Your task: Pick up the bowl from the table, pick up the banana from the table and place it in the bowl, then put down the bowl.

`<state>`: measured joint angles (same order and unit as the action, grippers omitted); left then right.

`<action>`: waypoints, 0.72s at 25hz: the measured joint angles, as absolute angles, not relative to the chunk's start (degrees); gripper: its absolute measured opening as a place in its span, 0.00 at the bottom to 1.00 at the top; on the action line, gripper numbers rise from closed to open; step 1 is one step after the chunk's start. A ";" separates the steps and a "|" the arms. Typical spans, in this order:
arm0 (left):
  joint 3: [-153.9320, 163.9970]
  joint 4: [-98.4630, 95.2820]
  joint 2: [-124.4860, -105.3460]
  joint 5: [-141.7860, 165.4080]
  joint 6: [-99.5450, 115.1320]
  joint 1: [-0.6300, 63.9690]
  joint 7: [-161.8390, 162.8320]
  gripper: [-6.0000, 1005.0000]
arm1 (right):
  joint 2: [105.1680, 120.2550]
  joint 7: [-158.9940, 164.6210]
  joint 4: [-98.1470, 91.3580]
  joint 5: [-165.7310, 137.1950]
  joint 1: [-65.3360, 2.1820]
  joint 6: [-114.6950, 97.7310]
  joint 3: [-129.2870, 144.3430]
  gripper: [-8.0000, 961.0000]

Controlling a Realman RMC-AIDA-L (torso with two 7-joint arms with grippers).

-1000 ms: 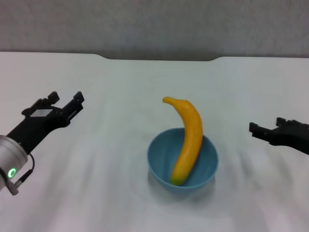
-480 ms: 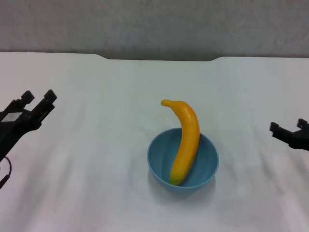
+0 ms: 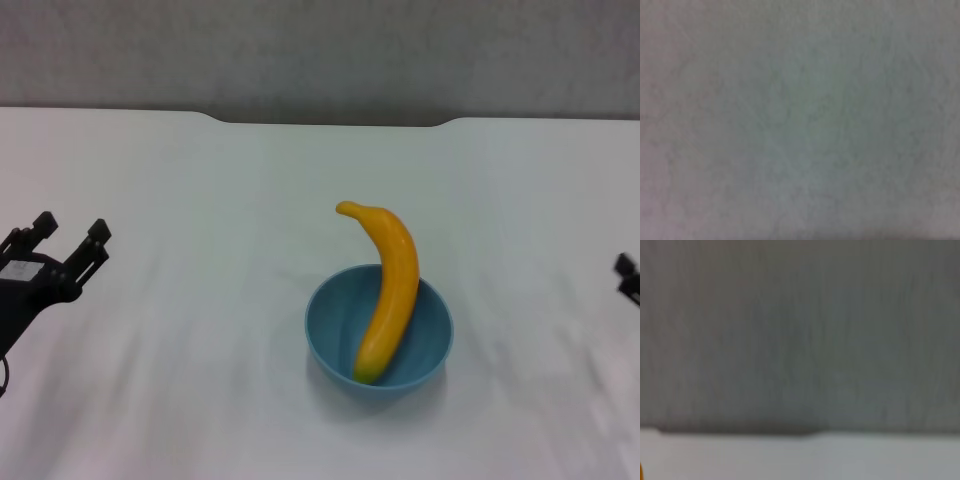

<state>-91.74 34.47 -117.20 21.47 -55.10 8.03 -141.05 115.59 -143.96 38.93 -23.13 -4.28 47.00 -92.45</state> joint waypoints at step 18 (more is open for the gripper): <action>-85.30 31.78 -117.40 12.77 -54.09 9.75 -143.68 0.74 | 115.89 -157.37 12.58 -8.84 -12.69 71.50 -88.56 0.94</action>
